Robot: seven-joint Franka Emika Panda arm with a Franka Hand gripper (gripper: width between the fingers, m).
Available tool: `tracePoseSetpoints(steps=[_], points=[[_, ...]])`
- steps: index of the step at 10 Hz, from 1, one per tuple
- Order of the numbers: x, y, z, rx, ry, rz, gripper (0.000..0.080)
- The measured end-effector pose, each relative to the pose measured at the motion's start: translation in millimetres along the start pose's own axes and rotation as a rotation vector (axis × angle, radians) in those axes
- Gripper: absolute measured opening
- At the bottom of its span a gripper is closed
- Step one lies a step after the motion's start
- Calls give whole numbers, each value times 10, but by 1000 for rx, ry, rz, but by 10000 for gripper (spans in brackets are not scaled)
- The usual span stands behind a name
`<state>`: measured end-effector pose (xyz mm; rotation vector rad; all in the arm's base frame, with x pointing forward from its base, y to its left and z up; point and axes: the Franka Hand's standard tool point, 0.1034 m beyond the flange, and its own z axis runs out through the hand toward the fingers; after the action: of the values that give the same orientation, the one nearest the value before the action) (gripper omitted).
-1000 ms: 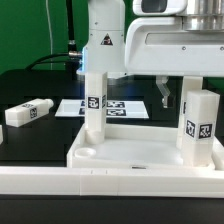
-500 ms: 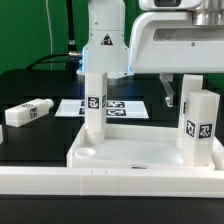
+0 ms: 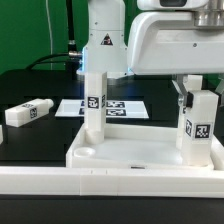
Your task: Assemble desk
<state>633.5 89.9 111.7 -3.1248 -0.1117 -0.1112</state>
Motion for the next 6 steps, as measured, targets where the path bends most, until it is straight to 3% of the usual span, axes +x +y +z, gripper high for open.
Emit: tracePoseSetpoints(steps=[6], points=[[-7,78,5,11,-10,475,289]])
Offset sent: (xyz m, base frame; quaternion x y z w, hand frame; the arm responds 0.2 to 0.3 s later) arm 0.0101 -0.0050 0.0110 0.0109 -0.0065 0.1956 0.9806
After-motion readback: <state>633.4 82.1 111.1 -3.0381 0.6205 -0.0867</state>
